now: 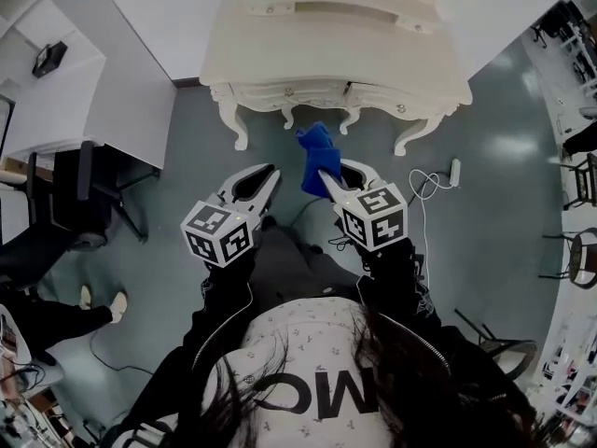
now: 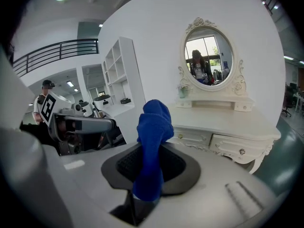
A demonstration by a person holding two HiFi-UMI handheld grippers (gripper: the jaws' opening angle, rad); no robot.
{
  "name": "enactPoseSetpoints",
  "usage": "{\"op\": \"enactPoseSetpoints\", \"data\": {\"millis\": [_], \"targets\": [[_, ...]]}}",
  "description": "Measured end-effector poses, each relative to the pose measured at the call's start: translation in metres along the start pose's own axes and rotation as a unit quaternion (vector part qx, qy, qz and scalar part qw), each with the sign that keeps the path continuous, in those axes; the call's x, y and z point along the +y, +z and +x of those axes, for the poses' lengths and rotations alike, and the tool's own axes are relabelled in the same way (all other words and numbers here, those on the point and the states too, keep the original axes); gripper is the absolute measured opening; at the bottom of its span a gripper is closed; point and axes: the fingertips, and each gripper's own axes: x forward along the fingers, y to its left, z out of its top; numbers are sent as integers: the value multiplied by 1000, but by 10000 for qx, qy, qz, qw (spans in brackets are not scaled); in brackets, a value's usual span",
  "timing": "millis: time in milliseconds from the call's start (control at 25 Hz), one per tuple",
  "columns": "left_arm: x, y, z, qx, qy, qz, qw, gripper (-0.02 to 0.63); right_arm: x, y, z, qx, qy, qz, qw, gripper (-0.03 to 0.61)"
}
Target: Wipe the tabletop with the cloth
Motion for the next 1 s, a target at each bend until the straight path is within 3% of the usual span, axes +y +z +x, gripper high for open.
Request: {"op": "enactPoseSetpoints", "data": {"millis": [440, 1000], "targets": [[-56, -21, -3, -78, 71, 208, 9997, 46, 4, -25, -47, -152, 181, -152, 9996, 93], [-66, -28, 0, -89, 204, 242, 9995, 46, -1, -38, -56, -136, 254, -216, 9993, 94]]}}
